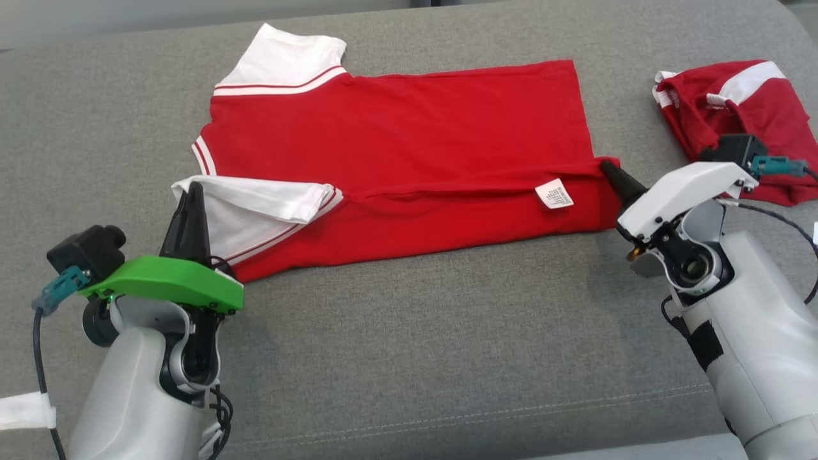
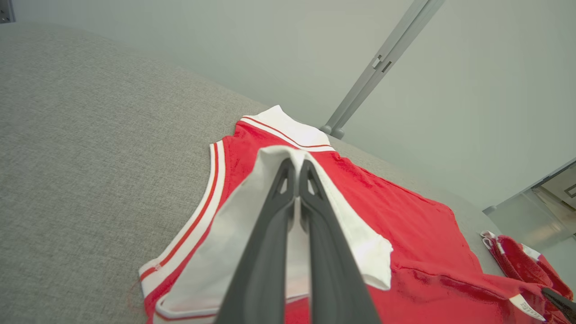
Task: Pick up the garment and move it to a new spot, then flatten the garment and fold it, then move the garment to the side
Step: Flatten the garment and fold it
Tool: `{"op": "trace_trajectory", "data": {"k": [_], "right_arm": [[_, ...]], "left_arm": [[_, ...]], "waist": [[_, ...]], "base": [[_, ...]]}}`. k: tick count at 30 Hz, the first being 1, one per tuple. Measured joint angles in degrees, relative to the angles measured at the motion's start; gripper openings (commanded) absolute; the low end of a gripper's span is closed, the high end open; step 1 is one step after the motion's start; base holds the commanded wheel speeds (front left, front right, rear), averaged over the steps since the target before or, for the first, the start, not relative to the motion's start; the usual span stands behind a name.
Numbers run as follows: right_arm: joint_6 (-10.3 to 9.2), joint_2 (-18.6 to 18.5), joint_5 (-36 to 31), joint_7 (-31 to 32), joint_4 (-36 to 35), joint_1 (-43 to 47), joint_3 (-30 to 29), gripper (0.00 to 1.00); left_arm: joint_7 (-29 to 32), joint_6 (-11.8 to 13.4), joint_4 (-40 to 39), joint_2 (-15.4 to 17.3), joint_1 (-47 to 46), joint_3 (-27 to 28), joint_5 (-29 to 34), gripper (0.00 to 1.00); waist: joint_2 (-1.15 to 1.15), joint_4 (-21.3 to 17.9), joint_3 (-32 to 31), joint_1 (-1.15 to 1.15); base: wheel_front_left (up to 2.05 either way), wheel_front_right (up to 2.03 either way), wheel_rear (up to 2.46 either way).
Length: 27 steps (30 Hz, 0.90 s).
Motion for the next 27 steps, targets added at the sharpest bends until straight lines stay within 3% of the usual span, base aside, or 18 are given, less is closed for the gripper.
{"op": "trace_trajectory", "data": {"k": [8, 12, 13, 14, 15, 16, 17, 18, 19, 27], "right_arm": [[-3.81, -0.6, -1.6, 4.2, 3.4, -6.5, 1.0, 0.00], [-4.48, -0.7, -1.8, 5.4, 6.1, -8.2, 1.3, 0.00], [-4.48, -0.6, -1.8, 5.4, 6.6, -8.3, 1.3, 0.04], [-4.50, -0.6, -1.8, 5.4, 7.0, -8.5, 1.2, 0.21], [-4.52, -0.5, -1.8, 5.3, 7.2, -8.8, 1.1, 0.56], [-4.52, -0.4, -1.8, 5.1, 7.3, -9.2, 0.8, 0.96], [-4.52, -0.2, -1.7, 4.6, 7.4, -9.6, 0.5, 1.00], [-4.52, 0.1, -1.7, 4.1, 7.4, -10.1, 0.1, 1.00], [-4.52, 0.2, -1.7, 3.5, 7.4, -10.6, -0.2, 1.00], [-4.30, 0.5, -1.6, -0.9, 8.0, -12.5, -1.8, 1.00]], "left_arm": [[2.8, 1.0, 7.2, 0.3, -7.1, -1.5, 2.1, 0.00], [3.3, 1.0, 11.3, 0.3, -10.2, -2.1, 3.1, 0.00], [3.3, 1.0, 12.0, 0.3, -10.6, -2.2, 3.1, 0.00], [3.3, 1.0, 12.6, 0.2, -11.0, -2.2, 3.2, 0.00], [3.3, 1.0, 13.1, 0.2, -11.5, -2.2, 3.2, 0.08], [3.1, 1.0, 13.5, 0.2, -12.1, -2.2, 3.2, 0.27], [2.7, 1.0, 13.8, 0.2, -12.6, -2.2, 3.2, 0.53], [2.2, 1.0, 14.0, 0.1, -13.1, -2.1, 3.2, 0.92], [1.7, 0.9, 14.2, 0.1, -13.5, -2.0, 3.2, 1.00], [-1.7, -1.2, 17.1, 0.1, -14.7, -2.2, 4.2, 1.00]], "waist": [[0.00, 0.0, 3.8, 0.00], [0.00, 0.0, 5.6, 0.00], [0.00, 0.1, 5.8, 0.00], [0.00, 0.1, 6.0, 0.00], [0.00, 0.1, 6.1, 0.00], [0.00, 0.1, 6.2, 0.00], [0.00, 0.1, 6.2, 0.00], [0.00, 0.1, 6.2, 0.00], [0.00, 0.1, 6.2, 0.00], [0.00, 0.4, 5.7, 0.00]], "base": [[0.00, 0.00, 0.00], [0.00, 0.00, 0.00], [0.00, 0.00, 0.00], [0.00, 0.00, 0.00], [0.00, 0.00, 0.00], [0.00, 0.00, 0.00], [0.00, 0.00, 0.00], [0.00, 0.00, 0.00], [0.00, 0.00, 0.00], [0.00, 0.00, 0.00]]}}
